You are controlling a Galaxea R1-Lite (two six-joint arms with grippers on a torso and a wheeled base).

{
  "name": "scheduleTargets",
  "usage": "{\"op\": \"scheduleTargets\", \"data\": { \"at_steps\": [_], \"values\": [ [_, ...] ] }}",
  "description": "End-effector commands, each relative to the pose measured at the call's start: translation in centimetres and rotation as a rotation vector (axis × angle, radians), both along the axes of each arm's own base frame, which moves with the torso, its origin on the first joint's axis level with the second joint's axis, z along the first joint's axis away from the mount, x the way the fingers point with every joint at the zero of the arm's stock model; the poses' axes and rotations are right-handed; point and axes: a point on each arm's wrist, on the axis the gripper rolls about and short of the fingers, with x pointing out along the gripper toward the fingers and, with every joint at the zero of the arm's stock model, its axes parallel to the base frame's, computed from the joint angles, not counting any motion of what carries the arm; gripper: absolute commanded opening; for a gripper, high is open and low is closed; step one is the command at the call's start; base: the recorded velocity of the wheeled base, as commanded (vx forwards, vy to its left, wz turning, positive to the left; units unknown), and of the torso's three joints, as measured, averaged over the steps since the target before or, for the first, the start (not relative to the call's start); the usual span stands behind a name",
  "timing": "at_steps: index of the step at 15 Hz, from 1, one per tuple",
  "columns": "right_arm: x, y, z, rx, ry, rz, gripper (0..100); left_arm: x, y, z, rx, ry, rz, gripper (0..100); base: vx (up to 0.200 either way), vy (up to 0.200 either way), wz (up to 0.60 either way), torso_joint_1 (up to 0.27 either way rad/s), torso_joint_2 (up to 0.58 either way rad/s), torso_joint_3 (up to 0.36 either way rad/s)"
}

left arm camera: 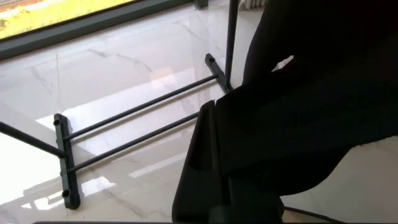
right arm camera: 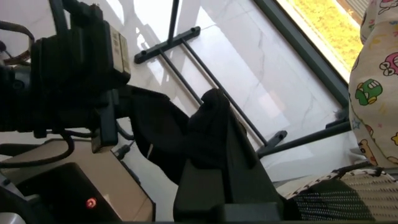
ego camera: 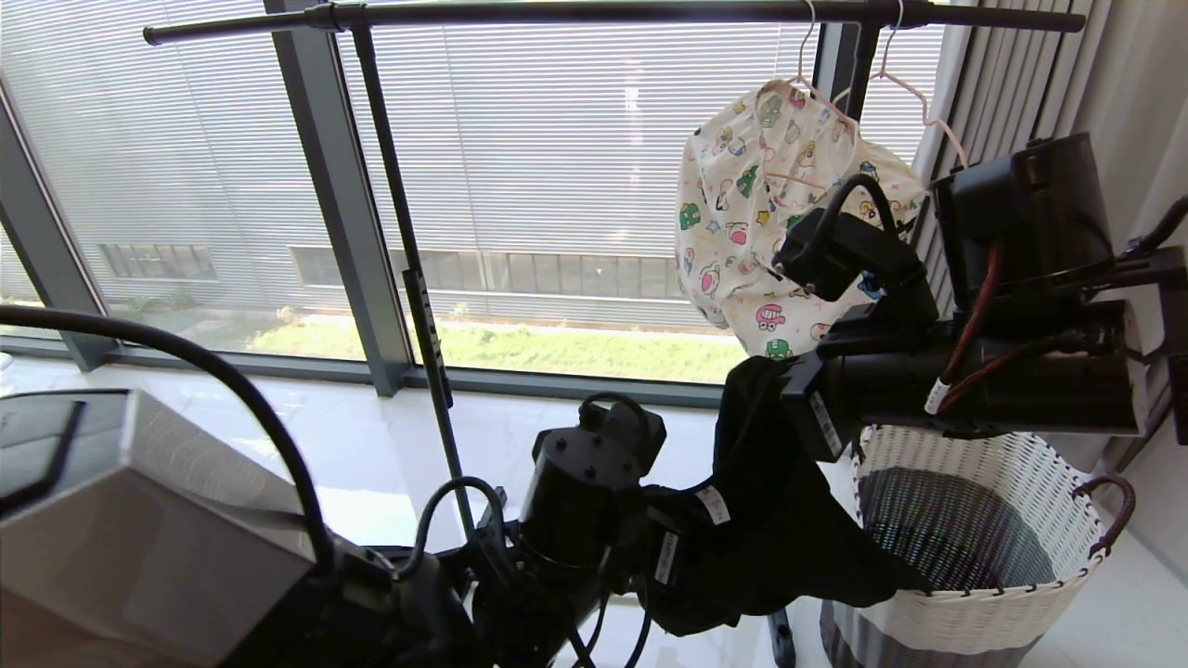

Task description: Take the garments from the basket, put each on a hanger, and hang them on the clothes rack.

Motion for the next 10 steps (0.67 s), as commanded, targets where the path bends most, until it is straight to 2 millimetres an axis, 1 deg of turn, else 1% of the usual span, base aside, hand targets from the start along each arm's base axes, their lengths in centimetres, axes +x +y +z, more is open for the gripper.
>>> {"op": "scheduleTargets", "data": {
  "at_steps": [1,2,3,4,5,6,7,8,9,10],
  "values": [
    [1.2,1.6,-1.1,0.014,-0.012,0.01,0,-1.2,5.3,5.7,-0.012,-0.082,0.031,0,0.0,0.0,0.0,0.0,0.0,0.0],
    [1.5,2.0,-1.2,0.024,-0.021,0.009,0,-1.7,7.3,7.3,0.034,-0.091,0.049,0,0.0,0.0,0.0,0.0,0.0,0.0],
    [1.5,2.0,-1.1,0.028,-0.023,0.007,0,-2.4,8.4,8.6,0.069,-0.104,0.05,0,0.0,0.0,0.0,0.0,0.0,0.0],
    [1.6,1.8,-0.9,0.035,-0.03,0.001,0,-2.9,8.9,9.8,0.078,-0.121,0.043,0,0.0,0.0,0.0,0.0,0.0,0.0],
    [1.7,1.5,-0.7,0.041,-0.034,-0.007,0,-3.0,8.9,10.8,0.08,-0.136,0.039,0,0.0,0.0,0.0,0.0,0.0,0.0],
    [1.8,0.8,-0.1,0.051,-0.052,-0.032,0,-3.3,8.9,12.4,0.09,-0.151,0.024,0,0.0,0.0,0.0,0.0,0.0,0.0],
    [1.8,0.2,0.4,0.049,-0.071,-0.077,0,-3.4,8.8,13.6,0.102,-0.157,0.014,0,0.0,0.0,0.0,0.0,0.0,0.0],
    [1.7,-0.3,0.6,0.048,-0.086,-0.108,0,-3.4,8.7,14.3,0.103,-0.159,0.008,0,0.0,0.0,0.0,0.0,0.0,0.0],
    [1.1,-1.3,1.3,0.053,-0.104,-0.147,0,-3.6,8.2,16.0,0.09,-0.18,-0.01,0,0.0,0.0,0.0,0.0,0.0,0.0],
    [0.5,-2.3,1.7,0.056,-0.112,-0.161,0,-3.8,7.7,16.9,0.099,-0.199,-0.037,0,0.0,0.0,0.0,0.0,0.0,0.0]
  ]
}}
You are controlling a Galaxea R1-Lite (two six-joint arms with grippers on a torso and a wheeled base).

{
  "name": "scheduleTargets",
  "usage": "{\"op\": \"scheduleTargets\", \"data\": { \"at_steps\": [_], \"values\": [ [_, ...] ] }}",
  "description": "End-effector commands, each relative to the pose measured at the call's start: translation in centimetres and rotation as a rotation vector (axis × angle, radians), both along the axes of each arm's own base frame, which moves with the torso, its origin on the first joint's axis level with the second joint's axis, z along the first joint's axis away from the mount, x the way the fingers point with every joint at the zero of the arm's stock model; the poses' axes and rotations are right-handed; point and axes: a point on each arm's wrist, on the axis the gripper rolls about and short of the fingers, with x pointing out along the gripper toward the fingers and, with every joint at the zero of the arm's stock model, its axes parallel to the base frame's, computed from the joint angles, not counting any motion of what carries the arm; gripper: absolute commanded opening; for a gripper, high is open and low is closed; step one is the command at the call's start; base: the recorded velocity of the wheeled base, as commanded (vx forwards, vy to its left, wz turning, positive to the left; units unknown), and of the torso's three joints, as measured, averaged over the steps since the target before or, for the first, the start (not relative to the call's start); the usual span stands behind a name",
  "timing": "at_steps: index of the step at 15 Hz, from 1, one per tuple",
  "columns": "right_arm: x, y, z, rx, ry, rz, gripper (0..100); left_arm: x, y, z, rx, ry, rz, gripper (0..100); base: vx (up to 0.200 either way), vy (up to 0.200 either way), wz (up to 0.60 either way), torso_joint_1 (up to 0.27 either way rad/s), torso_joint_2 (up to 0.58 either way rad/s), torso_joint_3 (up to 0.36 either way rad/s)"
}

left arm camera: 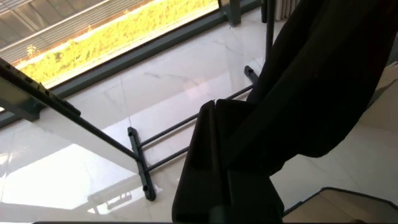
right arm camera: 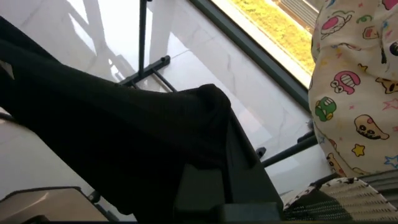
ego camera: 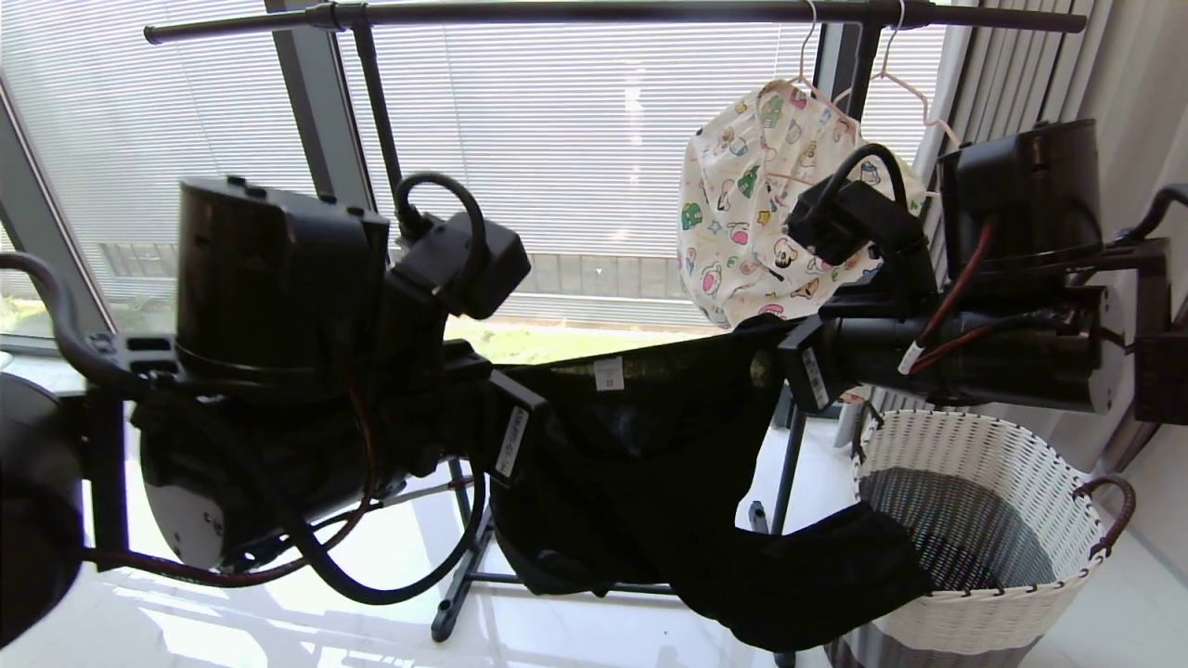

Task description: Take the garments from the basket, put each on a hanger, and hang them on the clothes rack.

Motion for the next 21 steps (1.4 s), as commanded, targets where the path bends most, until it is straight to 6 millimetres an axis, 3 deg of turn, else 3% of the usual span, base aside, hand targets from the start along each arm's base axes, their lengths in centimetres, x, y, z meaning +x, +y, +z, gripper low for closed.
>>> {"op": "scheduleTargets", "data": {
  "at_steps": [1,4,6,9,15,18,21],
  "values": [
    [-1.5,-2.1,1.2,0.016,-0.024,-0.028,0,-0.8,-0.6,3.1,-0.024,-0.074,-0.047,0,0.0,0.0,0.0,0.0,0.0,0.0],
    [-4.4,-5.0,1.8,0.002,-0.004,-0.032,0,-1.3,-1.7,3.7,0.052,-0.14,-0.128,0,0.0,0.0,0.0,0.0,0.0,0.0],
    [-5.2,-5.6,2.2,0.013,-0.019,-0.032,0,-2.0,-2.5,3.5,0.067,-0.143,-0.171,0,0.0,0.0,0.0,0.0,0.0,0.0],
    [-5.5,-5.9,2.8,0.02,-0.03,-0.032,0,-2.6,-2.4,3.2,0.076,-0.14,-0.19,0,0.0,0.0,0.0,0.0,0.0,0.0],
    [-5.1,-4.5,5.2,0.006,-0.024,0.003,0,-5.1,0.0,3.9,0.096,-0.076,-0.287,0,0.0,0.0,0.0,0.0,0.0,0.0],
    [-6.1,-5.5,5.3,-0.011,-0.007,0.002,0,-4.8,-0.2,4.4,0.089,-0.09,-0.292,0,0.0,0.0,0.0,0.0,0.0,0.0],
    [-8.4,-7.7,5.9,-0.033,0.021,0.001,0,-2.8,-2.2,5.4,0.066,-0.147,-0.286,0,0.0,0.0,0.0,0.0,0.0,0.0]
  ]
}}
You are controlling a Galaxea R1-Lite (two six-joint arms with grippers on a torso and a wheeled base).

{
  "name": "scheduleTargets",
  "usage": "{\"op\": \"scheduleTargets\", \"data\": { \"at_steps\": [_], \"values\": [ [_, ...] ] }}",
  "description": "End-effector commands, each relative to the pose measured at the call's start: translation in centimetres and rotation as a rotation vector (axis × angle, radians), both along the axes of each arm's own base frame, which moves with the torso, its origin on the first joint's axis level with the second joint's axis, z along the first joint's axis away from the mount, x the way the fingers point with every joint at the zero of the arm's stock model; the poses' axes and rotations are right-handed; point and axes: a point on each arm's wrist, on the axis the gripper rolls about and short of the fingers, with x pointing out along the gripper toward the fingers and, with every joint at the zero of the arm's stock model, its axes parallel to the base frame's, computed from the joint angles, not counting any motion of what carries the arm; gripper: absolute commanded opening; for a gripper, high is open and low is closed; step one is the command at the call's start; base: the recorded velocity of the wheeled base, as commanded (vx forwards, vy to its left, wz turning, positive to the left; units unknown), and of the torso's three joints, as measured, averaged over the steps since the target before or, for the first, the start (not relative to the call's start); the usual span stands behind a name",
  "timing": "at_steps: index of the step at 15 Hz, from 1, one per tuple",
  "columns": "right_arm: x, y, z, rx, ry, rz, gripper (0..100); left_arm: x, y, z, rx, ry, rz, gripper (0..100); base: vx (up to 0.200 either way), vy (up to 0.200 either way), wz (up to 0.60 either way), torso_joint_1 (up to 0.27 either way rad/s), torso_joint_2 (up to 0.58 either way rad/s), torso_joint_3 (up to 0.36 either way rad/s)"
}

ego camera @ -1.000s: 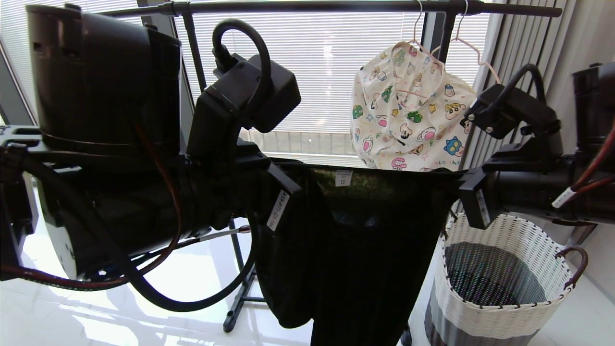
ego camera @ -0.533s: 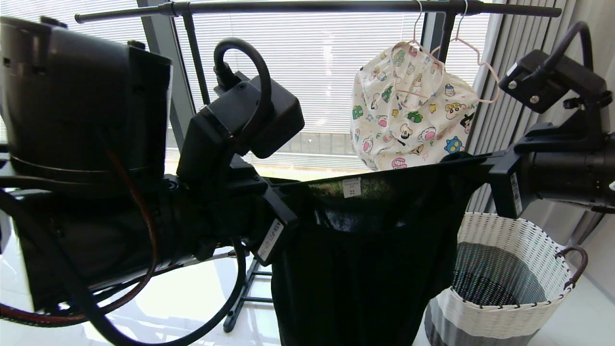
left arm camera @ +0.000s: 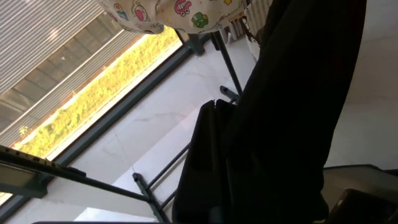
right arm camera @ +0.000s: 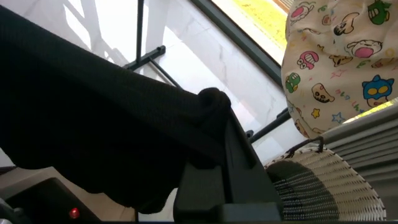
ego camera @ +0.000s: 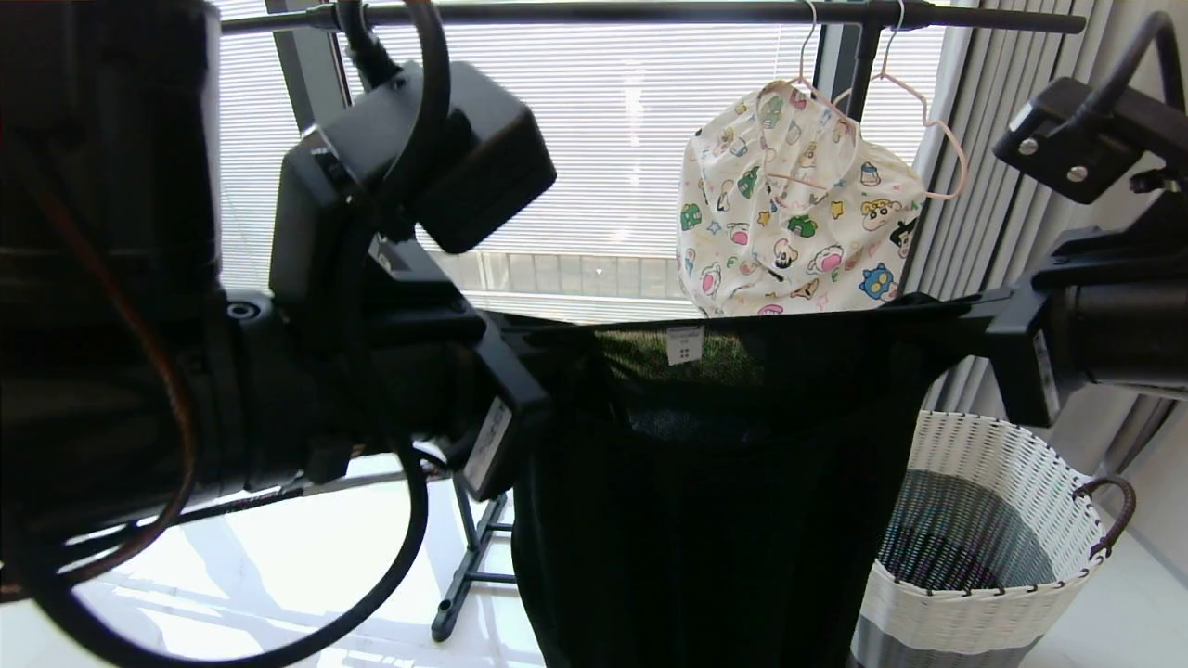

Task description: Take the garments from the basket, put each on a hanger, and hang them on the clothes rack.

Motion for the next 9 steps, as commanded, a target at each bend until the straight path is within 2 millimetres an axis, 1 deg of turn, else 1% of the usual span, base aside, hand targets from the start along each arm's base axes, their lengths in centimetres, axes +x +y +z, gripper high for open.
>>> {"op": "scheduleTargets", "data": {
  "at_steps": [1,3,4,6,9],
  "values": [
    [-2.4,-2.3,0.9,0.002,0.005,0.005,0,2.1,-2.3,0.4,-0.028,-0.044,-0.015,0,0.0,0.0,0.0,0.0,0.0,0.0],
    [-4.4,-3.8,0.8,-0.009,0.06,0.072,0,3.7,-4.1,0.8,-0.058,-0.111,-0.103,0,0.0,0.0,0.0,0.0,0.0,0.0],
    [-5.0,-4.0,0.9,0.0,0.081,0.121,0,4.2,-4.8,0.8,-0.051,-0.129,-0.144,0,0.0,0.0,0.0,0.0,0.0,0.0],
    [-5.5,-3.9,0.7,-0.001,0.095,0.166,0,4.6,-5.4,0.7,-0.053,-0.129,-0.177,0,0.0,0.0,0.0,0.0,0.0,0.0],
    [-5.5,-3.5,0.5,-0.008,0.101,0.183,0,4.7,-5.4,0.6,-0.05,-0.125,-0.179,0,0.0,0.0,0.0,0.0,0.0,0.0]
  ]
}}
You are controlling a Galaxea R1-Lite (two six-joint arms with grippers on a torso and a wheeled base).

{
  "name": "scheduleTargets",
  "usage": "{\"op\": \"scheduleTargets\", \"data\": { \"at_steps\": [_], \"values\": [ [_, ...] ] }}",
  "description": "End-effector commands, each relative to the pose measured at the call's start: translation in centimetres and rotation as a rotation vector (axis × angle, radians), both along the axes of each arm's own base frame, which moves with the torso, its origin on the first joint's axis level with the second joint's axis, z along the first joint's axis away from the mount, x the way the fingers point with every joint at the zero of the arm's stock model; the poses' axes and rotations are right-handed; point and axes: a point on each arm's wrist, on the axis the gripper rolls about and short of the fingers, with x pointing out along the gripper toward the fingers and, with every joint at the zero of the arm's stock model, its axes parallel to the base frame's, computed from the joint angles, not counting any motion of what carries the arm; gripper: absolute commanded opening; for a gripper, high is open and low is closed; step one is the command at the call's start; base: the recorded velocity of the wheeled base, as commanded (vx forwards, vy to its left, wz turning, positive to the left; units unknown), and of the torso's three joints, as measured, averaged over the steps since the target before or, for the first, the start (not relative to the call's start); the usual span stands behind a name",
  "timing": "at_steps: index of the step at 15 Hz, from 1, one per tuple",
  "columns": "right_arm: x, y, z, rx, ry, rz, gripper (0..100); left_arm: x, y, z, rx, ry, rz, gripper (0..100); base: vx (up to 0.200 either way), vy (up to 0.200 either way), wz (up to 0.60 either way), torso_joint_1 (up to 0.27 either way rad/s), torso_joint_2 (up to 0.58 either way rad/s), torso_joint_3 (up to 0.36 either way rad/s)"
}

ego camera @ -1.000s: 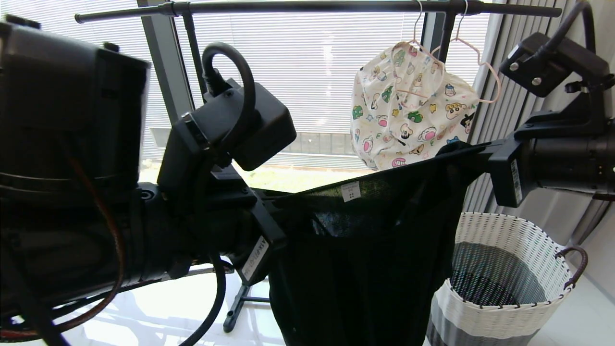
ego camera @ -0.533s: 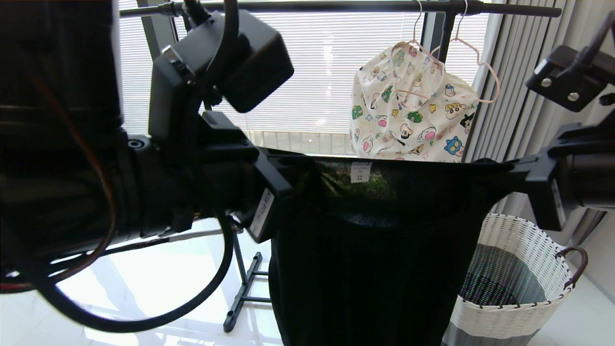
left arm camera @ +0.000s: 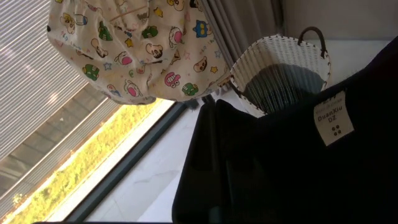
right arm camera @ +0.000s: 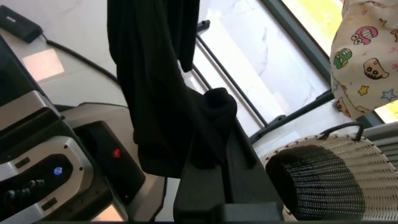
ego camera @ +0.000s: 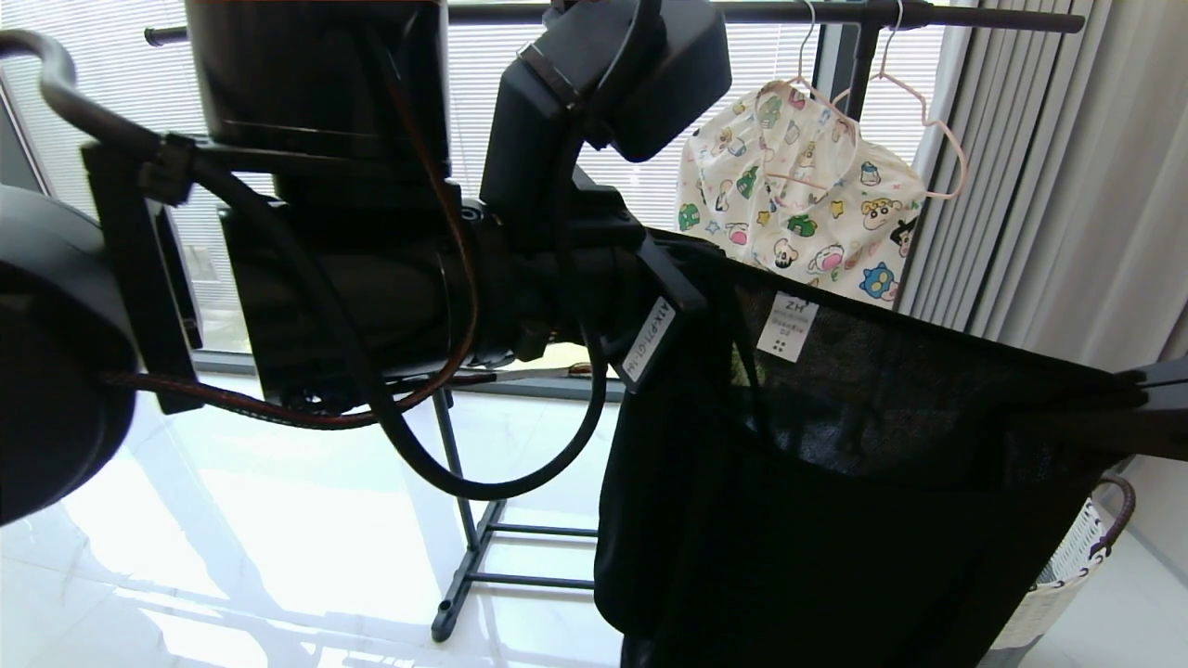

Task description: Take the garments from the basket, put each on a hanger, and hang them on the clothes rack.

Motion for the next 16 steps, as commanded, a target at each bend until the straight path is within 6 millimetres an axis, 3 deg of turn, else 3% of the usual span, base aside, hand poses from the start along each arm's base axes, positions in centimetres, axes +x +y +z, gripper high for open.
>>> {"op": "scheduleTargets", "data": {
  "at_steps": [1,7,11,13,16],
  "values": [
    [-0.1,0.0,0.0,0.002,-0.002,0.006,0,0.4,-0.3,-0.4,0.01,0.009,0.001,0,0.0,0.0,0.0,0.0,0.0,0.0],
    [0.6,0.4,-0.1,0.003,-0.008,-0.017,0,-0.4,0.5,-0.2,0.008,0.034,0.008,0,0.0,0.0,0.0,0.0,0.0,0.0],
    [4.6,2.9,0.8,0.063,-0.067,-0.065,0,-4.4,4.4,1.0,-0.036,0.313,0.064,0,0.0,0.0,0.0,0.0,0.0,0.0],
    [6.3,4.6,1.9,0.08,-0.082,-0.062,0,-6.2,6.2,0.5,-0.006,0.404,0.083,0,0.0,0.0,0.0,0.0,0.0,0.0],
    [8.1,6.4,2.9,0.101,-0.102,-0.056,0,-7.9,5.3,-1.1,-0.02,0.503,0.138,0,0.0,0.0,0.0,0.0,0.0,0.0]
  ]
}}
